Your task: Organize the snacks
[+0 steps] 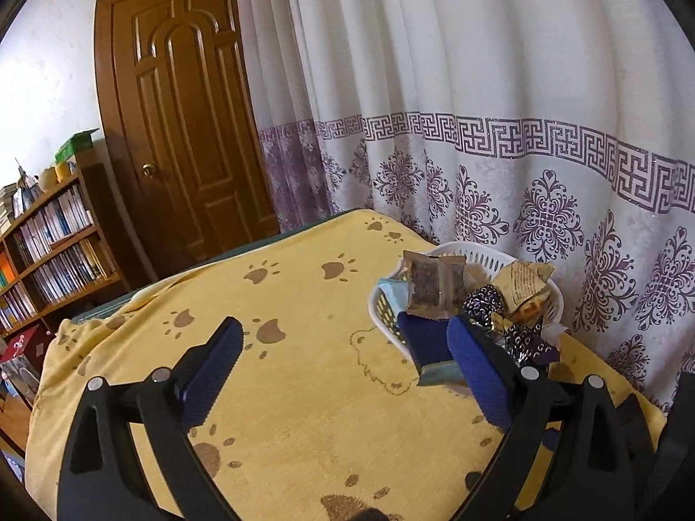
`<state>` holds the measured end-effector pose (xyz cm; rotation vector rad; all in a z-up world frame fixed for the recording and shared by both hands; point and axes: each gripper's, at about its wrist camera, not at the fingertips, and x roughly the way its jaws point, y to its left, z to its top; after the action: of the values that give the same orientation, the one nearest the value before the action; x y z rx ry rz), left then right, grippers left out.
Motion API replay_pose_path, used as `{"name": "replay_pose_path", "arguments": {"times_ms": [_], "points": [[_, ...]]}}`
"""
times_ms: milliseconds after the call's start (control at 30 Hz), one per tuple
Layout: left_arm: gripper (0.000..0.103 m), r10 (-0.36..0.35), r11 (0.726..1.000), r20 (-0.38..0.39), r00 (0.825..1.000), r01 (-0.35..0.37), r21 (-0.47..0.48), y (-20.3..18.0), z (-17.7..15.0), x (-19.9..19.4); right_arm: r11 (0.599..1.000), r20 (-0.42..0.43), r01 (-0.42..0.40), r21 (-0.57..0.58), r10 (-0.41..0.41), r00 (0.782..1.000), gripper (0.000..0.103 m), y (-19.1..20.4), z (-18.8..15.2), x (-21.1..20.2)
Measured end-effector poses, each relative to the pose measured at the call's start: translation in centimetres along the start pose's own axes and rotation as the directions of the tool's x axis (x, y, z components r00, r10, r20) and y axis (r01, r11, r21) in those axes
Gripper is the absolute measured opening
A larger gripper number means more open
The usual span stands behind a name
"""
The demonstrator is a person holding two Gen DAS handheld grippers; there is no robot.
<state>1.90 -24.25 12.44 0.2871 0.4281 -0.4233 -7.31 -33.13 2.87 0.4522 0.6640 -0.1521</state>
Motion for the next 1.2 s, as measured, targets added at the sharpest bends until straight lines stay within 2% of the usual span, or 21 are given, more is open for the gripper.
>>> {"name": "replay_pose_path", "arguments": {"times_ms": [100,233,467,667,867,1200], "points": [[0.095,0.011,1.0,0.011,1.0,-0.011,-0.009,0.5,-0.3,-0.7,1.0,-0.003,0.017,-0.001,-0.017,1.0,0.082,0.0,0.3,0.0],[0.098,0.027,0.999,0.026,0.999,-0.026,-0.037,1.2,-0.7,-1.4,0.999,0.01,0.038,-0.014,-0.038,0.999,0.088,0.2,0.8,-0.4],[0.098,0.017,0.998,0.037,0.999,-0.015,-0.069,2.5,-1.4,-2.1,0.991,0.072,0.123,-0.053,-0.119,0.99,0.097,0.6,2.7,-1.9],[0.098,-0.004,0.998,0.035,0.999,0.006,-0.064,2.9,-1.9,-2.3,0.974,0.098,0.213,-0.076,-0.205,0.974,0.097,0.8,4.3,-2.5],[0.098,-0.019,0.998,0.05,0.999,0.022,-0.057,2.7,-1.8,-2.9,0.959,0.13,0.258,-0.117,-0.243,0.961,0.097,1.4,5.5,-2.9],[0.098,-0.015,0.999,0.04,0.999,0.017,-0.041,2.2,-2.0,-2.7,0.951,0.124,0.27,-0.15,-0.252,0.96,0.097,1.6,5.3,-2.9]]}}
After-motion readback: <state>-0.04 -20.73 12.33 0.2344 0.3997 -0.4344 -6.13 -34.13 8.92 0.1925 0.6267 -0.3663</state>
